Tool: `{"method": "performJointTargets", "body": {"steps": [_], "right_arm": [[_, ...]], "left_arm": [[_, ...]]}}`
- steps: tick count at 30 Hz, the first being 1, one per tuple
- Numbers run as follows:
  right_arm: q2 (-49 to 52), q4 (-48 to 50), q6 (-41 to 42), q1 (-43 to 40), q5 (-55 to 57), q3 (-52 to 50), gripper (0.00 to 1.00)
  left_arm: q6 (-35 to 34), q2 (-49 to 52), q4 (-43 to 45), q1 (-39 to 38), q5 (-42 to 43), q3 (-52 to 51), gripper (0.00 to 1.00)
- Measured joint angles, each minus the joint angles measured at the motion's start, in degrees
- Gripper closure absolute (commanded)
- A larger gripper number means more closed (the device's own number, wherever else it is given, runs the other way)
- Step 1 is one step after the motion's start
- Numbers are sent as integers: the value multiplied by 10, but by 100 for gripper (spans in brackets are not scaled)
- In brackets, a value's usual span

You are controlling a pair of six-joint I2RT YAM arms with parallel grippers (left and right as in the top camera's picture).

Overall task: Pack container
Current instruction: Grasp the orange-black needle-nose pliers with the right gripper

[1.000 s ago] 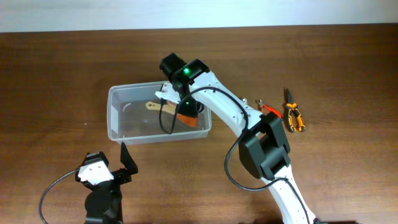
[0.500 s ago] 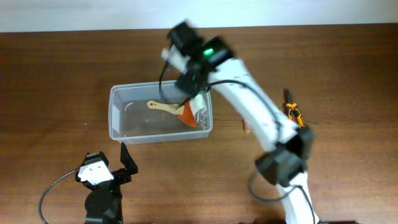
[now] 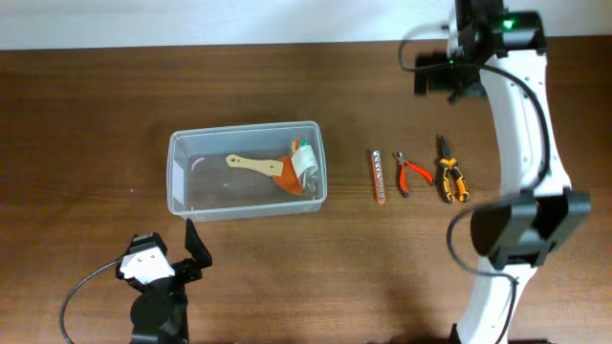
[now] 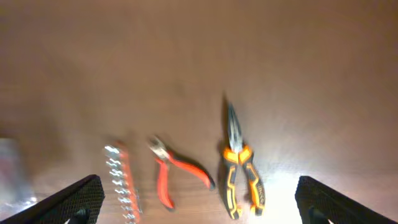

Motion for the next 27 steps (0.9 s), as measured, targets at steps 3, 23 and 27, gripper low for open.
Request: {"method": "performJointTargets", "body": {"steps": [3,23,27], "right_arm": [[26,20,11,-30,-16,-98,7],[25,125,-81,-153,-10,-326,31],[7,155,-83,-151,-17,-355,38]], "left_arm": [[0,0,0,0,0,0,1],[0,0,0,0,0,0,1],[0,0,0,0,0,0,1]]}}
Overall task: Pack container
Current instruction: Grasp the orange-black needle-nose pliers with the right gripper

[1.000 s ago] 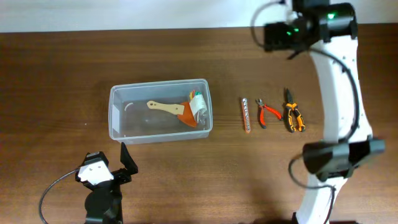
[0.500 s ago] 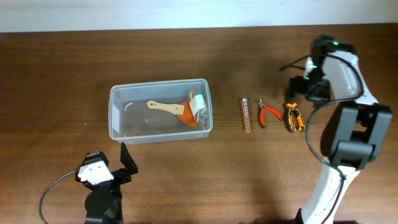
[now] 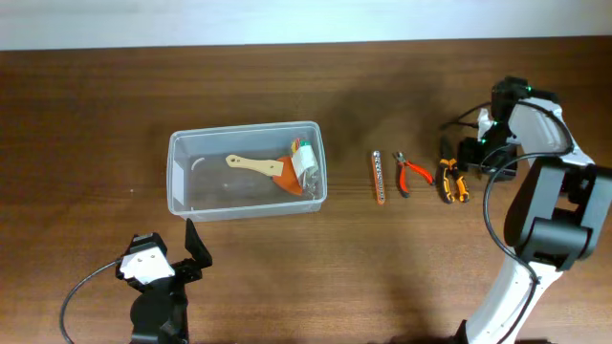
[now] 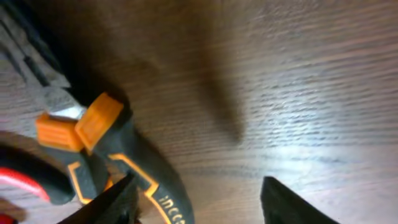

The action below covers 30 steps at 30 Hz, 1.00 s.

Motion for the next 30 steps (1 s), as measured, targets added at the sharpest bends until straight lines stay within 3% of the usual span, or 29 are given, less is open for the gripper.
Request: {"method": "performJointTargets", "body": {"steps": [5,10,19,21,23,27,30], "right_arm": [[-12,21,-1,0,-8,-22,37],[-13,22,-12,-4,-15,-23,26],[2,4,-56,1,-36,-43,27],[2,4,-59,1,-36,-43,38],[2,6,-62,0,-36,-43,56],[2,11,-62,0,-40,-43,61],[2,11,-60,0,-41,-43,75]], "left_arm": [[0,0,0,0,0,0,1],[0,0,0,0,0,0,1],[0,0,0,0,0,0,1],[0,0,0,0,0,0,1],[0,0,0,0,0,0,1],[0,0,0,0,0,0,1],[0,0,0,0,0,0,1]]}}
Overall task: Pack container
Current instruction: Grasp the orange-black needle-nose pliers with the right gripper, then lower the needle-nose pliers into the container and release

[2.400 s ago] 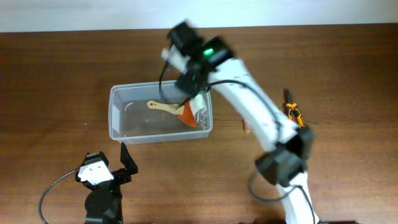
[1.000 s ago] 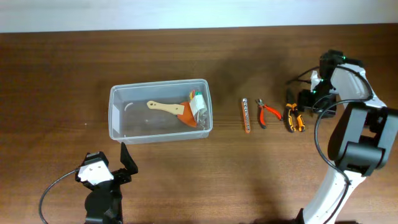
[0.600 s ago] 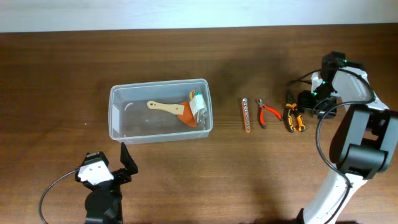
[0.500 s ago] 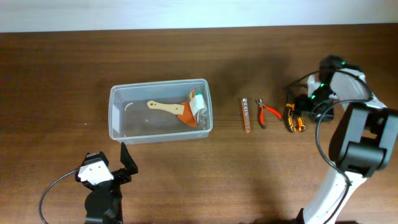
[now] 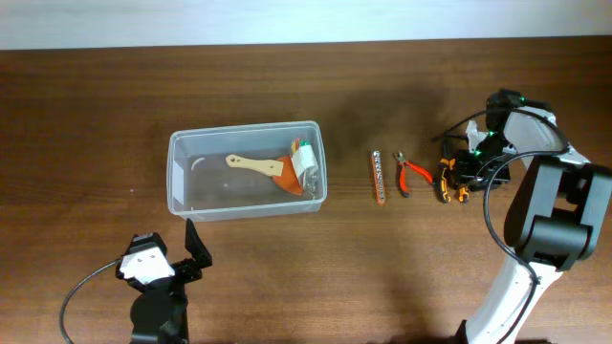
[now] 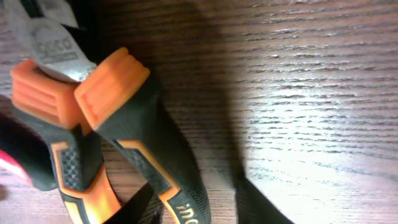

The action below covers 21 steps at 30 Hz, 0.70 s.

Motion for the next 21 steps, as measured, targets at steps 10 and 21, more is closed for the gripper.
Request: {"method": "performJointTargets", "body": {"steps": [10,21], "right_arm": [[0,-17,6,0,-17,5,96],[-71,-91,48,38,-65,180,96]], "left_arm": [[0,0,0,0,0,0,1],[0,0,0,0,0,0,1]]}}
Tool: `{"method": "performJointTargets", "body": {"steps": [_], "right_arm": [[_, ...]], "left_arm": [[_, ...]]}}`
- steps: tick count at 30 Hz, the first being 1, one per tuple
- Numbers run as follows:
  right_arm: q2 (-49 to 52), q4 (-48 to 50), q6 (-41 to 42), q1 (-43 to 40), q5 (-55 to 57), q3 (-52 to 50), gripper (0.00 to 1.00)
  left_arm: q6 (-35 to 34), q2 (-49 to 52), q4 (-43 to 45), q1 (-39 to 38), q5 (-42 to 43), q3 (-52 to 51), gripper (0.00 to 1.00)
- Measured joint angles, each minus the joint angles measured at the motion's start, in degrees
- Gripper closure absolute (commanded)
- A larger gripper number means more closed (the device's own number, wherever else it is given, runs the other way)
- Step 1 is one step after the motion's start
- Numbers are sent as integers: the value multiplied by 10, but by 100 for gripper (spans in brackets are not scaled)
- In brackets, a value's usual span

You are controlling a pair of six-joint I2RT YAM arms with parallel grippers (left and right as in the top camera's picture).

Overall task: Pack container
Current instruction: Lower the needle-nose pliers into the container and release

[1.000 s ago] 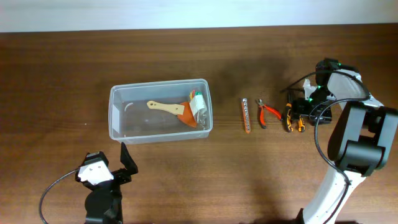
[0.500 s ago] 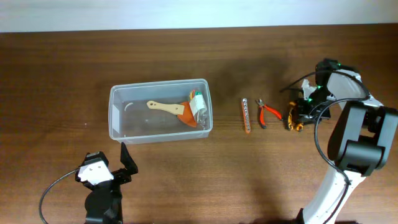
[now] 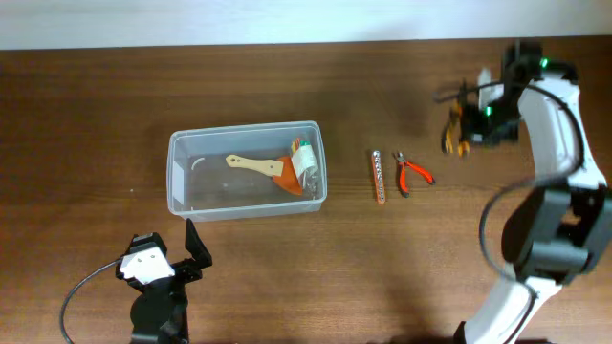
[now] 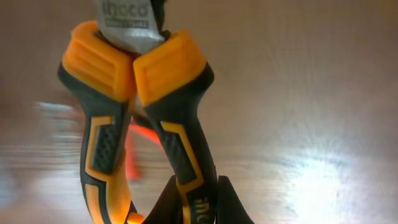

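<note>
The orange-and-black long-nose pliers point(image 4: 146, 112) hang in the air, pinched by one handle in my right gripper point(image 4: 196, 205), which is shut on them. Overhead, the right gripper point(image 3: 478, 115) holds the pliers point(image 3: 452, 129) above the table at the far right. The clear plastic container point(image 3: 247, 168) sits left of centre with a wooden-handled orange brush point(image 3: 263, 169) and a small roll inside. The red cutters point(image 3: 411, 174) and a strip of bits point(image 3: 379, 176) lie on the table between container and arm. My left gripper point(image 3: 196, 250) rests near the front left, its jaws apart.
The brown wooden table point(image 3: 96, 115) ends at a white wall along the far edge. The right arm's white links point(image 3: 550, 143) reach down the right side. A cable loops beside the left arm's base point(image 3: 86, 287).
My right gripper, then low around one pliers handle on the table, has shut on it and now holds the pliers up off the table, farther back. The red cutters stay in place.
My right gripper was high over the far right, looking down on the three tools. Then it was down at the pliers with fingers wide, then close around one handle. Now the pliers are lifted off the table. The left arm never moved.
</note>
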Motion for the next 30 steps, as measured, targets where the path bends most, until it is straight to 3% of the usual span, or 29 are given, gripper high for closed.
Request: {"method": "performJointTargets", "body": {"steps": [6,10,14,27,28,29,30], "right_arm": [[-121,9,-34,160,-31,103,96],[-143,10,-142,305,-51,115,96],[-94,26,-255,397,-57,114,96],[139,94,-512,439,-22,104,96],[148,103,-523,439,-20,103,94],[153,115,-531,439,-14,103,76],[157,127,-535,440,-5,103,65]], "left_arm": [[0,0,0,0,0,0,1],[0,0,0,0,0,0,1],[0,0,0,0,0,0,1],[0,0,0,0,0,0,1],[0,0,0,0,0,0,1],[0,0,0,0,0,0,1],[0,0,0,0,0,0,1]]}}
